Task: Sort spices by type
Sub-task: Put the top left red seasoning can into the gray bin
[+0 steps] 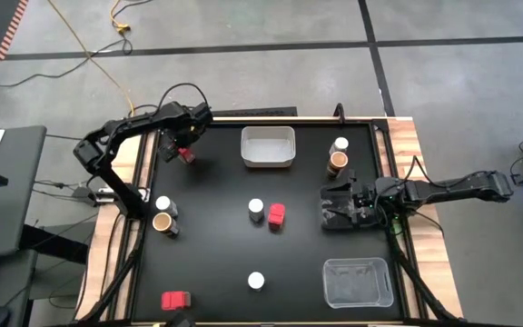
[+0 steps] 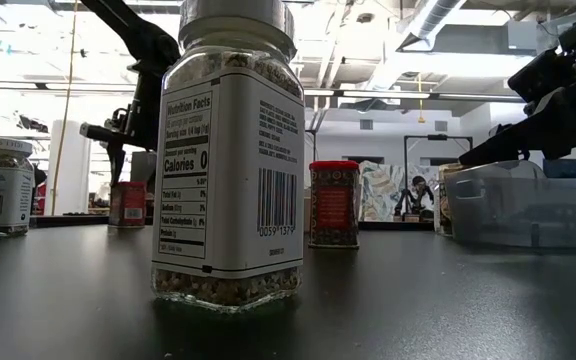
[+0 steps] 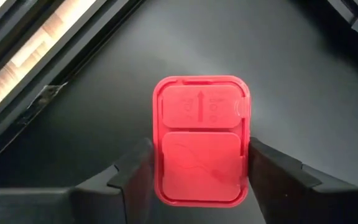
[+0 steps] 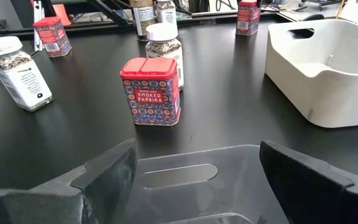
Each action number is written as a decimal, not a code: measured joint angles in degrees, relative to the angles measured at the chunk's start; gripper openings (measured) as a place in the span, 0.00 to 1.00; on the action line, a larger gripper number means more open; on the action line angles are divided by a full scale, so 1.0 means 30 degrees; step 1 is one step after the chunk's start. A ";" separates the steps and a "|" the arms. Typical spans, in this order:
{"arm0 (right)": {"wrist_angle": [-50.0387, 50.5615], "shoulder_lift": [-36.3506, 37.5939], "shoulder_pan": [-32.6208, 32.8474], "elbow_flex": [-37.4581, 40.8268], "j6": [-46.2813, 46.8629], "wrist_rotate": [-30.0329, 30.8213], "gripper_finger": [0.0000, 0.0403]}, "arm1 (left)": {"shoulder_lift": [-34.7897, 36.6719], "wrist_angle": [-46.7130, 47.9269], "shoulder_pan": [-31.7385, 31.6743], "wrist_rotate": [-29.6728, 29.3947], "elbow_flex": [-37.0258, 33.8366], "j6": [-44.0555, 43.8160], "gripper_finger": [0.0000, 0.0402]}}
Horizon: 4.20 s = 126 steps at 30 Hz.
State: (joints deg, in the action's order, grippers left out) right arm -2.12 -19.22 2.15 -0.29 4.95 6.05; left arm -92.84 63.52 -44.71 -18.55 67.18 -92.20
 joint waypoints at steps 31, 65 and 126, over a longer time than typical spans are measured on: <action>-0.0002 0.0007 0.0000 0.0001 0.0051 0.0001 0.91 | 0.0182 -0.1424 0.0684 0.2947 0.4022 2.2305 0.54; -0.0001 0.0000 0.0000 0.0000 0.0002 0.0005 0.91 | -0.7546 -0.2535 0.5172 0.6767 1.5628 3.9865 0.53; -0.0002 0.0007 0.0000 -0.0002 0.0007 -0.0002 0.91 | -0.5317 0.6114 1.2091 -0.3068 1.9336 2.0292 0.44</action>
State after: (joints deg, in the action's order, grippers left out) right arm -2.13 -19.20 2.15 -0.29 4.97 6.04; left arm -108.79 81.87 -8.43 -27.75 125.19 -31.32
